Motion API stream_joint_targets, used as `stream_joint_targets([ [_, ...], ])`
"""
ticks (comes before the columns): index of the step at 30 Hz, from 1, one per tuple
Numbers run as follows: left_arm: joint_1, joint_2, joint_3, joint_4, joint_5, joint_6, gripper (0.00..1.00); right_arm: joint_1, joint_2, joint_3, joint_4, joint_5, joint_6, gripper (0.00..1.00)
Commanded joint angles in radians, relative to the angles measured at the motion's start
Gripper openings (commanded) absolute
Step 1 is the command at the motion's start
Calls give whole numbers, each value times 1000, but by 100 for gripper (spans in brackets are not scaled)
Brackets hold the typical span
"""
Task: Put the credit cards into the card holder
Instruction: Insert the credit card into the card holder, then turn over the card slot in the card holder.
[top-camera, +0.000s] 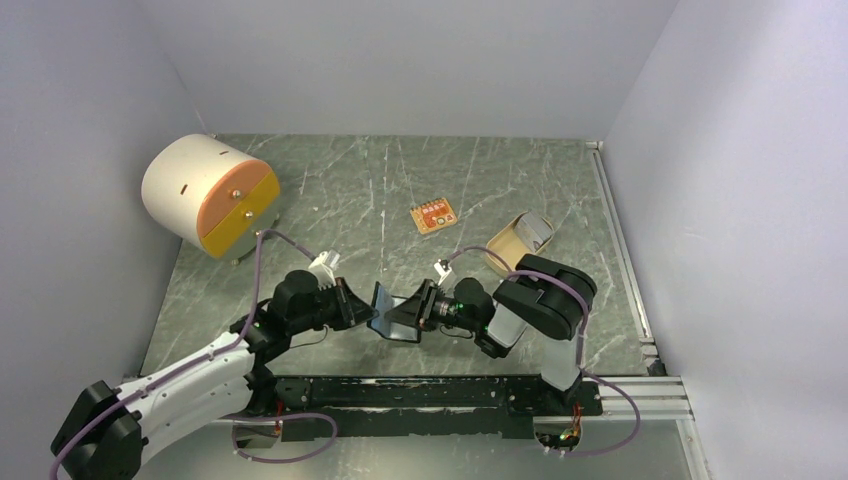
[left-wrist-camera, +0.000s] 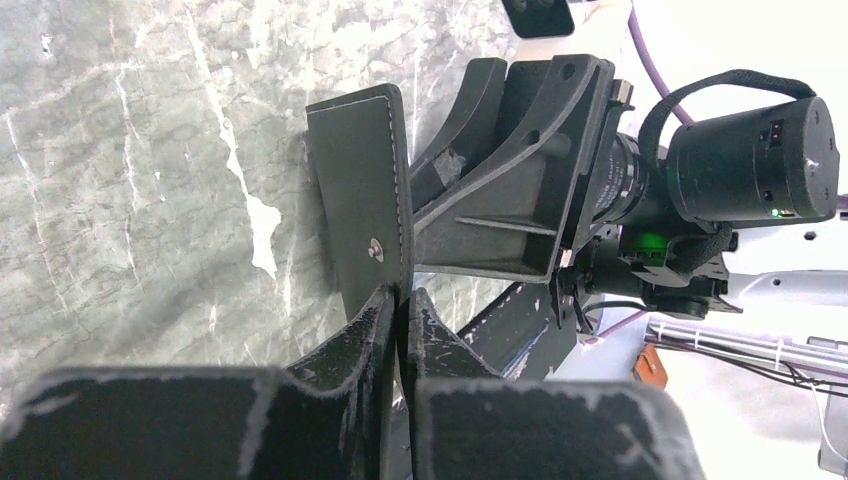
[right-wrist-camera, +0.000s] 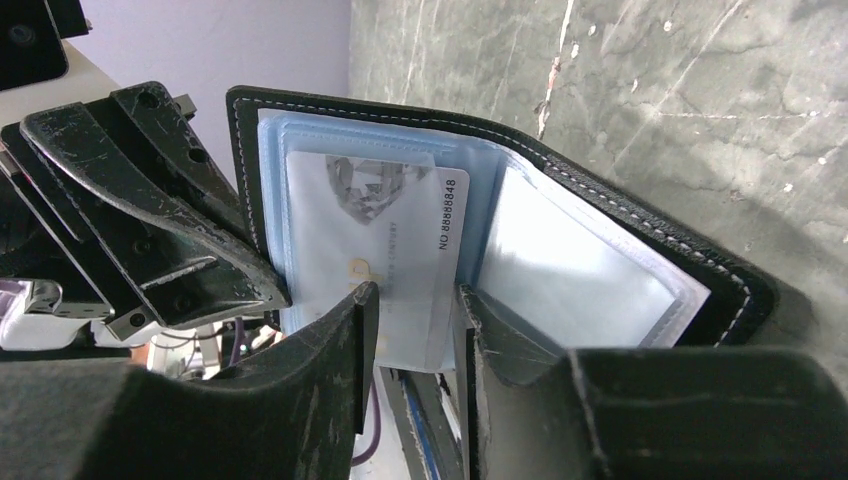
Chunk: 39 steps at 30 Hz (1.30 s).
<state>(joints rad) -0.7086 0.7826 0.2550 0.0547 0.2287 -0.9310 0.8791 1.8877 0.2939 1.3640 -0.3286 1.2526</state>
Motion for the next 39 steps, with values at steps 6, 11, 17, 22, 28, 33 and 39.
stream_joint_targets([
  [6, -5, 19, 70, 3, -17, 37, 9, 0, -64, 0, -81, 3, -51, 50],
  [11, -5, 16, 97, -56, -61, 57, 9, 0, -117, -1, -146, 14, -74, 54],
  [17, -15, 48, 146, -137, -107, 84, 9, -2, -178, -1, -207, 28, -92, 60],
  [22, -43, 71, 167, -180, -159, 78, 9, -2, -251, 10, -289, 48, -123, 61],
  [28, -100, 147, 252, -303, -256, 68, 9, -1, -262, 55, -353, 34, -149, 61],
  [33, -167, 240, 324, -386, -327, 43, 9, -2, -246, 51, -336, 37, -141, 59],
  [39, -223, 344, 372, -414, -371, 32, 9, -2, -306, 41, -435, 84, -161, 58],
])
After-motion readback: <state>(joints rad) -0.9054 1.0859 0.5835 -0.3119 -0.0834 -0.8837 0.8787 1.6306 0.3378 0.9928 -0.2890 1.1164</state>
